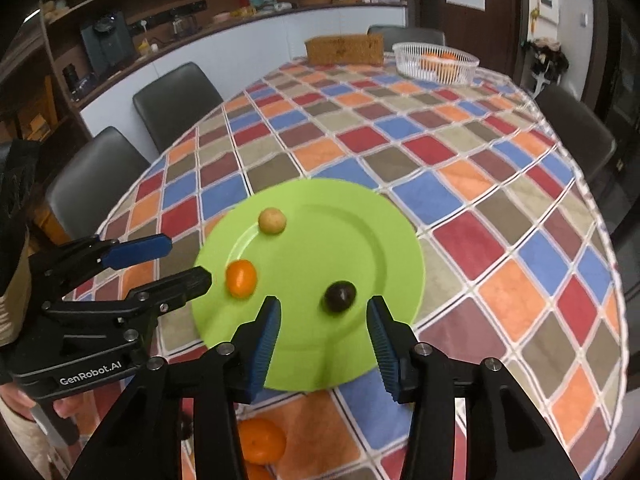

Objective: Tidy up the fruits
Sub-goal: 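Withdraw both open tools from the plate back to the fruit cluster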

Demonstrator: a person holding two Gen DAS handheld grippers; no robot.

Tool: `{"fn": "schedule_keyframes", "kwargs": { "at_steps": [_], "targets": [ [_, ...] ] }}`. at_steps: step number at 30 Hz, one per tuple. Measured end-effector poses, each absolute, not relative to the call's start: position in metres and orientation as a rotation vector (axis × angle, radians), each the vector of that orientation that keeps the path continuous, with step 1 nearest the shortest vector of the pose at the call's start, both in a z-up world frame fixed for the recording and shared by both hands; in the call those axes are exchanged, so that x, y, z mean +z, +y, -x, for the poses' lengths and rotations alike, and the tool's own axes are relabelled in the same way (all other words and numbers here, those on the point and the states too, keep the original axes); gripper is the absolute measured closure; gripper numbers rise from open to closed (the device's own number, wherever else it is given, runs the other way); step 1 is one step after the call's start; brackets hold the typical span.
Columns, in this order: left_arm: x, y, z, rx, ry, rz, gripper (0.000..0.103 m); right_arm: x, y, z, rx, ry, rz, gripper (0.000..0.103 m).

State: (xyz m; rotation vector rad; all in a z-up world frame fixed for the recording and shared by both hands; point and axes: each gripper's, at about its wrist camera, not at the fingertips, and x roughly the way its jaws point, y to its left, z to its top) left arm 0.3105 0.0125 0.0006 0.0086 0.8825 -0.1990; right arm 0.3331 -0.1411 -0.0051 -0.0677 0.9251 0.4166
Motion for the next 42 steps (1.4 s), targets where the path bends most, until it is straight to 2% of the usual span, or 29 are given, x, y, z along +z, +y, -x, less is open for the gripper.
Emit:
{"fn": "schedule_keyframes", "kwargs": {
  "at_steps": [5, 11, 25, 42],
  "targets": [
    [0.026, 0.016, -0.285, -0.176, 0.827, -0.004, 0.034, 0.018, -0.148, -0.312, 0.391, 0.862, 0.059, 0.046],
    [0.049, 0.018, -0.252, -0.159, 0.763, -0.015, 0.026, 0.035, -0.152, -0.285, 0.375, 0.811, 0.049, 0.036],
    [0.05, 0.022, -0.194, -0.15, 0.73, -0.049, 0.022, 0.038, -0.145, -0.234, 0.419, 0.801, 0.056, 0.036],
    [-0.005, 0.027, -0.17, -0.175, 0.818, -0.058, 0.023, -0.011, -0.131, -0.214, 0.452, 0.915, 0.13, 0.036]
  ]
}}
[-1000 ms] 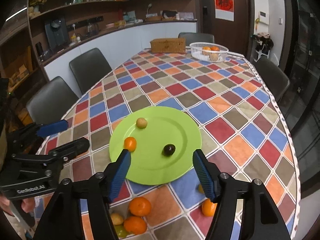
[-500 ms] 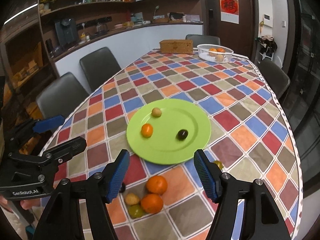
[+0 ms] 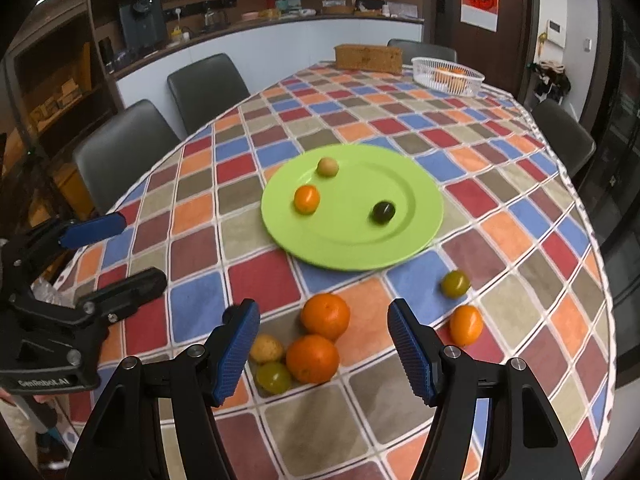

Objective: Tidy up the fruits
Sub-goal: 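Withdraw both open tools from the plate back to the fruit cluster, then grasp a dark plum with the left tool while the right tool grasps a large orange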

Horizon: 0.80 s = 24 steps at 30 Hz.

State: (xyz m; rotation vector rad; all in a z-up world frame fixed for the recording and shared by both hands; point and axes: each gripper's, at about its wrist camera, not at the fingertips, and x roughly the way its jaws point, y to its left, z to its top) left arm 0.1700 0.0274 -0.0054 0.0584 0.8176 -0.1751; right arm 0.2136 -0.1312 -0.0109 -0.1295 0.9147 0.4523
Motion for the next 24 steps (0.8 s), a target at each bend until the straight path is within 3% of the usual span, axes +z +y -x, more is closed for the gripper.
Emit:
{"fn": "schedule_keyframes", "kwargs": {
  "at_steps": [10, 18, 24],
  "targets": [
    [-0.04, 0.026, -0.177, -0.207, 0.89, -0.092, 0.027, -0.04, -0.125, -0.223, 0.451, 0.991, 0.129, 0.036],
    [-0.069, 0.023, -0.191, -0.252, 0.968, -0.064, 0.037, -0.054, -0.122, -0.234, 0.443, 1.027, 0.117, 0.037],
    [-0.081, 0.017, -0.198, -0.286, 0.997, -0.073, 0.044, -0.062, -0.119, -0.241, 0.441, 1.046, 0.121, 0.043]
  ]
}}
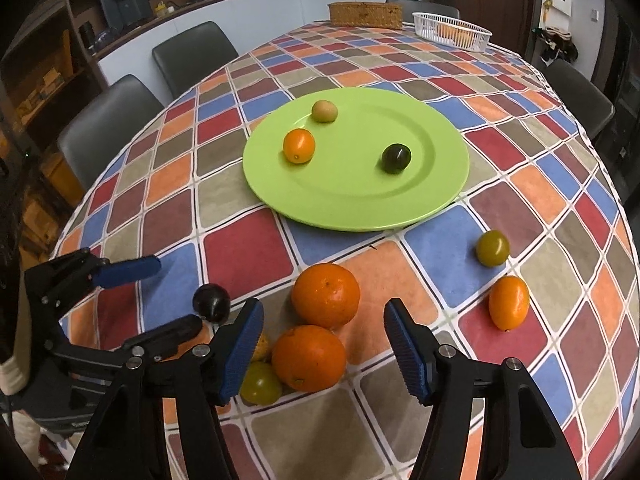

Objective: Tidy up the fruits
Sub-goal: 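Grasp a dark plum with the left tool while the right tool grasps a large orange, then carry plum and orange onto the green plate and open both tools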

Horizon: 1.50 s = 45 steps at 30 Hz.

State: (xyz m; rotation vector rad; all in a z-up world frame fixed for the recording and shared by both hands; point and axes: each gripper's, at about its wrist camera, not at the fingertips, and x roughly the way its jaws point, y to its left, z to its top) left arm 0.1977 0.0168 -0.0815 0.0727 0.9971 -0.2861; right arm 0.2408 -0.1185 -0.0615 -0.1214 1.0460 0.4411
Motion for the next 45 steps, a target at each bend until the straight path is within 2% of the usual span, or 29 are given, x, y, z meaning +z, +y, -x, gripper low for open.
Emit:
{"fn": "schedule_keyframes", "kwargs": {
  "at_steps": [10, 19, 45],
  "targets": [
    [-0.086, 0.008, -0.208, -0.338, 1.005, -0.061, 0.055, -0.073, -0.117, -0.253, 0.449, 1.095, 0.098, 0.052],
    [-0.088, 0.007, -0.213, -0.396, 1.027, 0.008, 0.075, -0.079, -0.117, -0.256, 0.459, 1.112, 0.087, 0.061],
    [-0.048, 0.011, -0.217, -0.328, 0.92, 0.026, 0.076, -0.061, -0.121, -0.254, 0.477, 1.042, 0.067, 0.062]
  ]
}}
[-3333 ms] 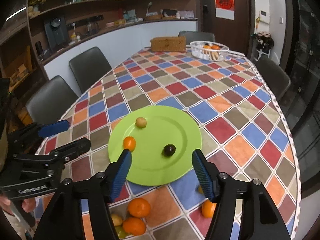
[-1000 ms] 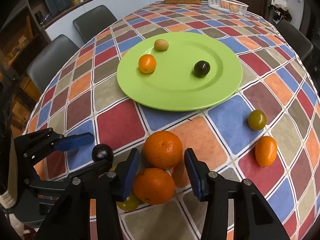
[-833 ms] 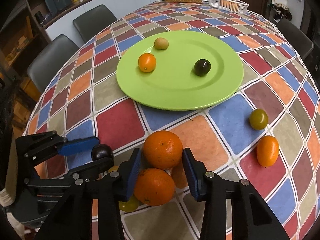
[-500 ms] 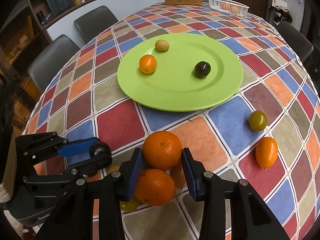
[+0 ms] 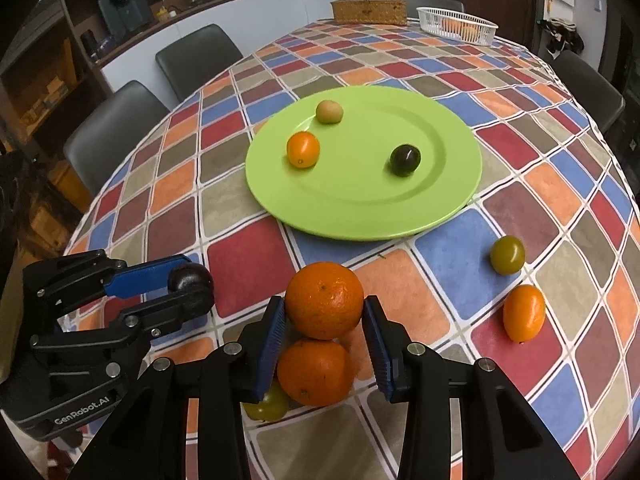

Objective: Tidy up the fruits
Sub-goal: 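Carry plum and orange onto the green plate and open both tools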

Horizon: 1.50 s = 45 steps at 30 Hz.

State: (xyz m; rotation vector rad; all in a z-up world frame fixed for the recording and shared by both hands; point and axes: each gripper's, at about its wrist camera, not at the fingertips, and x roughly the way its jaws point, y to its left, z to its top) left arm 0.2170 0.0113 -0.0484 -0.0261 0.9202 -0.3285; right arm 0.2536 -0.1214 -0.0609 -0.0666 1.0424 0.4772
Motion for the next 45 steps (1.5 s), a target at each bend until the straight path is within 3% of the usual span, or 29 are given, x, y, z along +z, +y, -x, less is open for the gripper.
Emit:
{"fn": "schedule_keyframes", "kwargs": {
  "at_steps": [13, 35, 39, 45],
  "targets": [
    [-0.024, -0.001, -0.254, -0.319, 0.854, 0.035, 0.076, -0.033, -0.141, -0.285, 0.454, 0.971, 0.021, 0.062],
    [-0.06, -0.001, -0.329, -0.29, 0.982, 0.073, 0.076, -0.064, -0.142, -0.348, 0.459, 1.066, -0.006, 0.062],
    [-0.058, 0.0, -0.327, -0.267, 0.975, 0.044, 0.065, -0.067, -0.142, -0.348, 0.458, 1.079, -0.004, 0.062],
    [-0.043, 0.003, -0.307, -0.242, 0.933, 0.015, 0.065, -0.05, -0.145, -0.334, 0.437, 1.022, 0.03, 0.058]
  ]
}}
